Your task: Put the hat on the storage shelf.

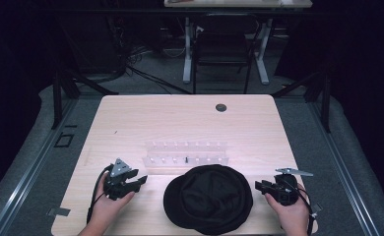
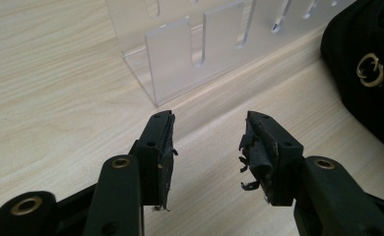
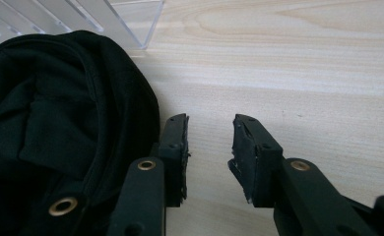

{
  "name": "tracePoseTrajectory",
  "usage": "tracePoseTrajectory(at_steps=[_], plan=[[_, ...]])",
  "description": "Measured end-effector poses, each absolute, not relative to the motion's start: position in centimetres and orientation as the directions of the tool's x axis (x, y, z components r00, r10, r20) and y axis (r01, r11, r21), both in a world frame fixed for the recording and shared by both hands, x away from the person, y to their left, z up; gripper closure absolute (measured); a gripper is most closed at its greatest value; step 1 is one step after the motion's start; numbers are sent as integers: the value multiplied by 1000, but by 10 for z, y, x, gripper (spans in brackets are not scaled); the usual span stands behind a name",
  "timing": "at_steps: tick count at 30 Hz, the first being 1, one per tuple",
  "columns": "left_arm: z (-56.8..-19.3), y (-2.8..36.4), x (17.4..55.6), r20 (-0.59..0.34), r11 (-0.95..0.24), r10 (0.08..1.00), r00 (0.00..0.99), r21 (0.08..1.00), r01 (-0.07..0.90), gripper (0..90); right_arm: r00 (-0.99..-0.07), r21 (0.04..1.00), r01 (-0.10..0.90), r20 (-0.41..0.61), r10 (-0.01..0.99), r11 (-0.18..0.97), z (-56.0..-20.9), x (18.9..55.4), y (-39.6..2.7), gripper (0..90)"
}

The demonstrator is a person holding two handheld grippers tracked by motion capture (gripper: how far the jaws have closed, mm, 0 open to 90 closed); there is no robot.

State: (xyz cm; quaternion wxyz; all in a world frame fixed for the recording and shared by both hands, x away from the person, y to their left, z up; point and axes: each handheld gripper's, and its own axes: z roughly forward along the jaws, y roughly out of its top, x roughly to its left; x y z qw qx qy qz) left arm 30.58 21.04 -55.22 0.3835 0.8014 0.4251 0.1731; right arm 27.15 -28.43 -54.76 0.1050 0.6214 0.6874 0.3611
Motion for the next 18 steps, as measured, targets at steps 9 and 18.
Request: tracePoseTrajectory(at_steps=[9, 18], plan=[[-549, 210, 304, -46, -349, 813, 581, 761, 547, 557, -217, 616, 786, 345, 913, -46, -536, 273, -288, 671], [-548, 206, 302, -43, -354, 805, 592, 766, 537, 560, -259, 572, 820, 339, 904, 20, -516, 282, -279, 661]])
